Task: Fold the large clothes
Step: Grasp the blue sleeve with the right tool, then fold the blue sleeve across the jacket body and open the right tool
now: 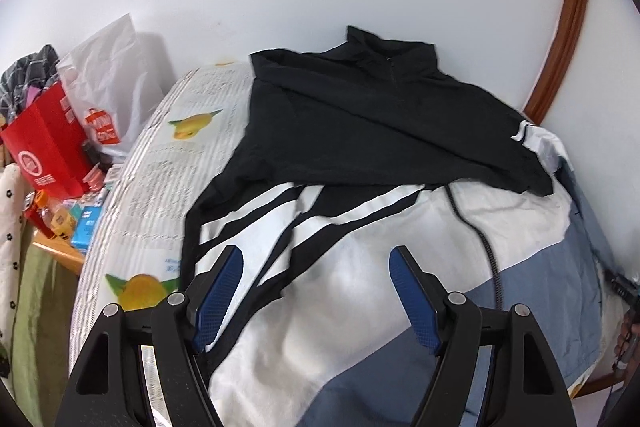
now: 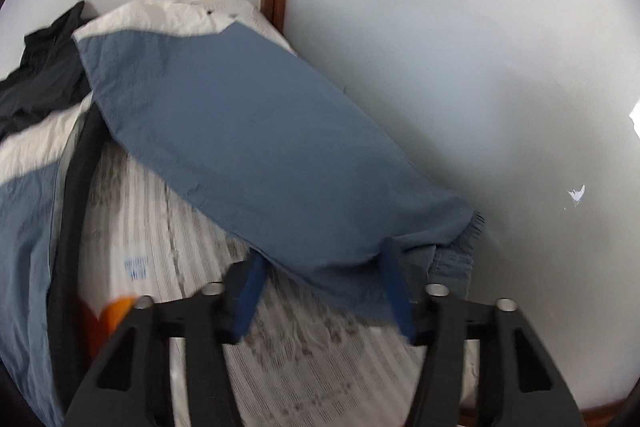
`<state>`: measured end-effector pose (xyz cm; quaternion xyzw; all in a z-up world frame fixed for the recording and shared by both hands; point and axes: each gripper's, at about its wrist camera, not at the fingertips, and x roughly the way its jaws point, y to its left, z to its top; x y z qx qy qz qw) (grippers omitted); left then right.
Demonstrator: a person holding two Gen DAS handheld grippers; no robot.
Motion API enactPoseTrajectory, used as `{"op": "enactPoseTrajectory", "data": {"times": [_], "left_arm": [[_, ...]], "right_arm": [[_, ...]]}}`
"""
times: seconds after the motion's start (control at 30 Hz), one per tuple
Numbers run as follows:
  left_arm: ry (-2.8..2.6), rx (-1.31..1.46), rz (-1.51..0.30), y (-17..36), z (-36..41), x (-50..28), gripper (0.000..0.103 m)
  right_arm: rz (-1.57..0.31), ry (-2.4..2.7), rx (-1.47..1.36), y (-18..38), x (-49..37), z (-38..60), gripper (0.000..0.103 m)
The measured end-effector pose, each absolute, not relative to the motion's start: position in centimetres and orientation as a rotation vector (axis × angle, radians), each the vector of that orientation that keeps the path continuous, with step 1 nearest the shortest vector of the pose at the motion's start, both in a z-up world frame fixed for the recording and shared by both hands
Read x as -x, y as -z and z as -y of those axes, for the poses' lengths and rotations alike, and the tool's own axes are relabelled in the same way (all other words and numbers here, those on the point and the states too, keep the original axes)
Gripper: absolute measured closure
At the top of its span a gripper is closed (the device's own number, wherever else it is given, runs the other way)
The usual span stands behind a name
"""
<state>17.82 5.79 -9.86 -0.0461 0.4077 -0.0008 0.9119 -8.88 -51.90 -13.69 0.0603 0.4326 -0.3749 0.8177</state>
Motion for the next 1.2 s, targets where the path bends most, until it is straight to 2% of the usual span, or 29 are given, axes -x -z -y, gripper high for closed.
{"op": "enactPoseTrajectory", "data": {"times": [0.03, 0.07, 0.37, 0.63, 0.93, 1.2], "left_arm": [[-0.007, 0.098, -0.845, 10.0, -6.2, -17.7, 0.029], [-0.014, 0.100, -0.849, 10.2, -6.5, -17.6, 0.029], [-0.068, 0.092, -0.829, 10.7, -9.2, -16.7, 0.029], [-0.097, 0.123, -0.806, 10.8, -11.7, -16.6, 0.029], [-0.108, 0.154, -0.790, 11.1, -14.3, -17.1, 0.029], [-0.115, 0.179, -0.782, 11.4, -15.9, -18.0, 0.029]], "right_arm": [[-0.930, 0.797, -0.128, 13.7, 8.5, 52.0, 0.092], [-0.934, 0.801, -0.124, 13.8, 8.2, 52.0, 0.098], [-0.765, 0.821, -0.018, 7.0, 5.0, 48.0, 0.101], [-0.631, 0.658, 0.058, 1.5, -2.7, 41.0, 0.101], [-0.568, 0.434, 0.167, -0.1, -12.1, 31.3, 0.101], [-0.577, 0.246, 0.210, 2.0, -20.5, 23.7, 0.102]]}}
